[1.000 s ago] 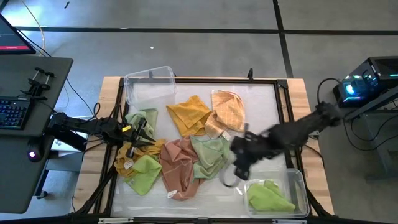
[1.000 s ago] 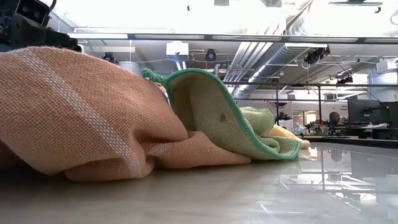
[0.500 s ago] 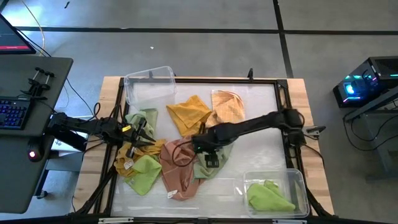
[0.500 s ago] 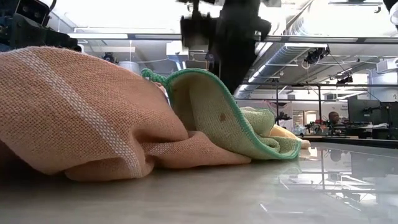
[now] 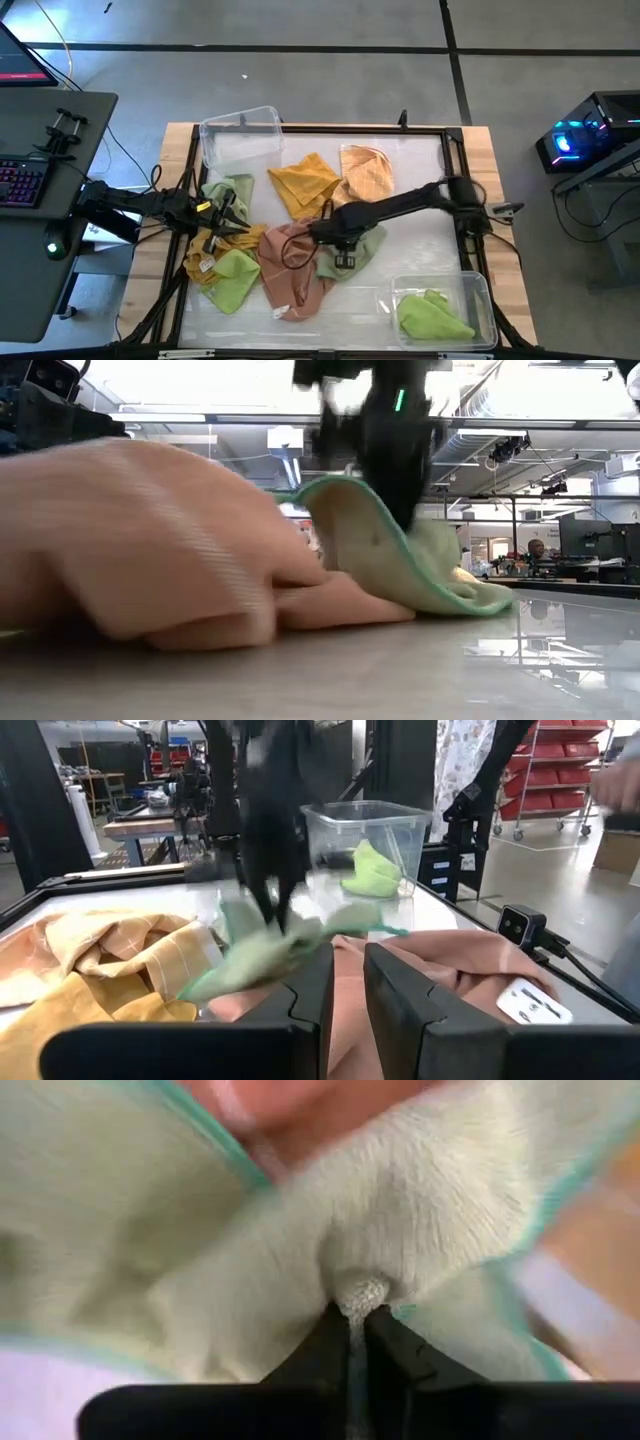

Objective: Sort towels by color in basket
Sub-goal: Put the right green microfiber towel into the bottom transparent bin

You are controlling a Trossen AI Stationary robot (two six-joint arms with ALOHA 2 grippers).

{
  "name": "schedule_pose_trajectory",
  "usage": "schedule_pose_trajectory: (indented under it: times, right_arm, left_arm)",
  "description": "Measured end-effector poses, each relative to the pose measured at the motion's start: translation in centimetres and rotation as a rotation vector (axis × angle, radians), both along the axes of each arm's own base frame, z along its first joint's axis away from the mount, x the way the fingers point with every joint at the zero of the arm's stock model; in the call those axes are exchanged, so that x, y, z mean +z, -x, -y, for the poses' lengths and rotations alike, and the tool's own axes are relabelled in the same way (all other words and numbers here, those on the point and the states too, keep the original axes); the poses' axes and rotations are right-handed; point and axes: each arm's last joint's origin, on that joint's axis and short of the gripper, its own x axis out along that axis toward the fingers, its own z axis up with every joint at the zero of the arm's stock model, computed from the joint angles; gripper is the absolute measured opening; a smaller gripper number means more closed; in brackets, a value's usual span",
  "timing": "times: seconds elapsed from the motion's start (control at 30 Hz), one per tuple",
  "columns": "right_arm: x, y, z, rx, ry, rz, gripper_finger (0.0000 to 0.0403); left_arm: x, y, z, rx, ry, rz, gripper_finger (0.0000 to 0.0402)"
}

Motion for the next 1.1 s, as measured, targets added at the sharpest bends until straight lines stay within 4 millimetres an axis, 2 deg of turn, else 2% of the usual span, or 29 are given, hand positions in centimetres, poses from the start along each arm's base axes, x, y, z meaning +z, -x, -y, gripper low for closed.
schedule_pose_trajectory:
  times: [0.1,0.23,0.37,0.53,0.63,0.73,0.93,1.1]
  right_arm:
    - [6.5,3.7,-1.2,-0.05,0.047,0.103,0.0025]
    - [13.3,10.0,-2.6,-0.175,-0.048,0.209,0.0008]
    - [18.8,16.6,-4.1,-0.331,-0.341,0.335,0.0012]
    - [23.4,22.7,-6.2,-0.452,-0.739,0.442,0.0007]
    - [24.3,25.3,-7.2,-0.544,-0.856,0.39,0.0005]
    - [23.5,26.9,-8.5,-0.568,-0.805,0.311,0.0006]
    - [20.8,27.3,-11.5,-0.575,-0.618,0.187,0.0007]
    - [18.0,26.8,-12.7,-0.757,-0.375,0.076,0.0007]
  left_arm:
    - [0.0,0.0,0.0,0.002,0.0,0.0,0.0046]
    - [0.0,0.0,0.0,0.002,0.0,0.0,0.0046]
    - [0.0,0.0,0.0,0.002,0.0,0.0,0.0046]
    - [0.0,0.0,0.0,0.001,0.0,-0.001,0.0046]
    - [0.0,0.0,0.0,0.001,0.0,0.0,0.0046]
    - [0.0,0.0,0.0,0.0,0.0,-0.001,0.0046]
    - [0.0,0.0,0.0,-0.002,0.0,-0.001,0.0046]
    - [0.0,0.0,0.0,-0.002,0.0,-0.001,0.0046]
